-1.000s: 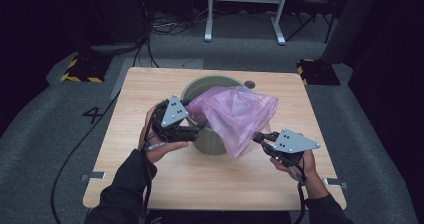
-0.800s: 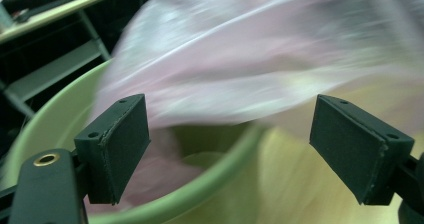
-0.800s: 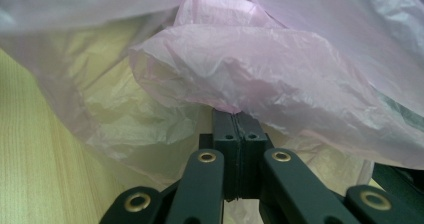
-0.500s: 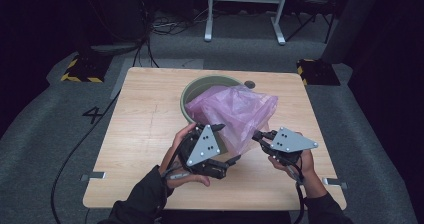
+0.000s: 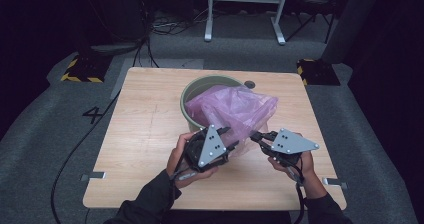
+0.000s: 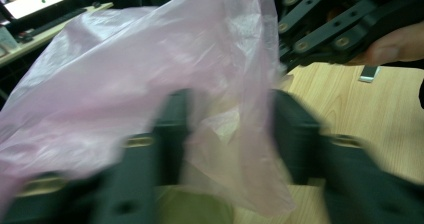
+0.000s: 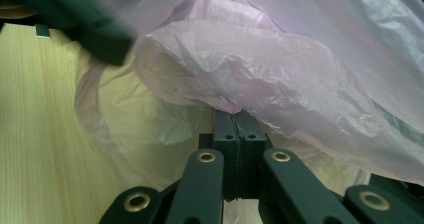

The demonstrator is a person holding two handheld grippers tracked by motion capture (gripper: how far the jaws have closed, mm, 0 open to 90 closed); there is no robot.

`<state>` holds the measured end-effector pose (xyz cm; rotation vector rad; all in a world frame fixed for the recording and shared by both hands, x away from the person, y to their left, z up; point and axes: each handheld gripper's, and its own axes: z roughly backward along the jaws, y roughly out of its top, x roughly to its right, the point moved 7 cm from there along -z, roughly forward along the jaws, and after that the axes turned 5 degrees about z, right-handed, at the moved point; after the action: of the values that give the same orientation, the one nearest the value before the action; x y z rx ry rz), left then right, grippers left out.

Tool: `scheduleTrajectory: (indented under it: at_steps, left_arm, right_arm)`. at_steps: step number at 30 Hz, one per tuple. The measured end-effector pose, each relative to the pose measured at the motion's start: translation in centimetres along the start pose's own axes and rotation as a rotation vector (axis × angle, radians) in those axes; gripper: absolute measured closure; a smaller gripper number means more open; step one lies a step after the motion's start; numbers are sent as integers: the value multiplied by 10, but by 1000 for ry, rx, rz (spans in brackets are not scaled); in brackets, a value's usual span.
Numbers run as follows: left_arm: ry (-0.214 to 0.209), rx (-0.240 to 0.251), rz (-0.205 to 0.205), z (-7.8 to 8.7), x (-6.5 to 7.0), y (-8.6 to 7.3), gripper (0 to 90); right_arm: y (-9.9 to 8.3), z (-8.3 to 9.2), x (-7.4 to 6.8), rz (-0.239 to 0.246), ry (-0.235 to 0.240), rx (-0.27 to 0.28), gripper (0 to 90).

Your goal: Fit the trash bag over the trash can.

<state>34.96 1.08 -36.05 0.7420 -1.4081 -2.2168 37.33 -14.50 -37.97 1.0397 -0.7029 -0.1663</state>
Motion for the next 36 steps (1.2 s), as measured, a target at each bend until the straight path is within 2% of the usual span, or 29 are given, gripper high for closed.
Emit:
scheduleTrajectory:
  at_steps: [2, 4, 6, 7, 9, 10, 12, 15, 16, 17, 20, 24, 27, 31, 33, 36]
  left_arm:
    - [10, 1, 12, 3, -10, -2, 781]
    - [4, -3, 46, 5, -19, -5, 850]
    - [-2, -8, 66, 8, -26, -9, 883]
    - [-6, -12, 69, 9, -29, -10, 889]
    - [20, -10, 66, 12, -34, -13, 891]
    - [9, -7, 74, 14, -36, -15, 892]
    - [30, -6, 75, 18, -41, -18, 893]
    - [32, -4, 88, 23, -45, -21, 894]
    - [42, 1, 99, 28, -50, -25, 894]
    - [35, 9, 115, 30, -52, -26, 894]
    - [57, 8, 115, 36, -57, -33, 894]
    - [58, 10, 151, 42, -65, -42, 895]
    - [77, 16, 165, 47, -71, -47, 895]
    - [95, 16, 161, 49, -78, -53, 895]
    - [120, 8, 139, 48, -82, -57, 895]
    - [113, 3, 152, 46, -86, -65, 894]
  right_arm:
    - [0, 1, 1, -2, -4, 1, 900]
    - [0, 1, 2, -6, -1, 8, 900]
    - [-1, 2, 3, -16, -3, 8, 900]
    - [-1, 2, 4, -22, 1, 14, 900]
    - [-1, 2, 5, -23, -6, 15, 900]
    - [-1, 2, 6, -23, -5, 16, 900]
    - [-1, 4, 7, -28, -11, 18, 900]
    - [-3, 6, 9, -39, -8, 18, 900]
    - [-5, 8, 11, -42, -18, 12, 900]
    - [-6, 9, 13, -46, -22, 11, 900]
    - [-11, 11, 19, -72, -38, 6, 900]
    - [-18, 12, 26, -106, -61, -13, 900]
    - [-22, 11, 32, -135, -75, -25, 900]
    - [-28, 8, 42, -166, -105, -44, 900]
    - [-32, 6, 47, -190, -107, -49, 900]
    - [-39, 1, 54, -209, -131, -78, 900]
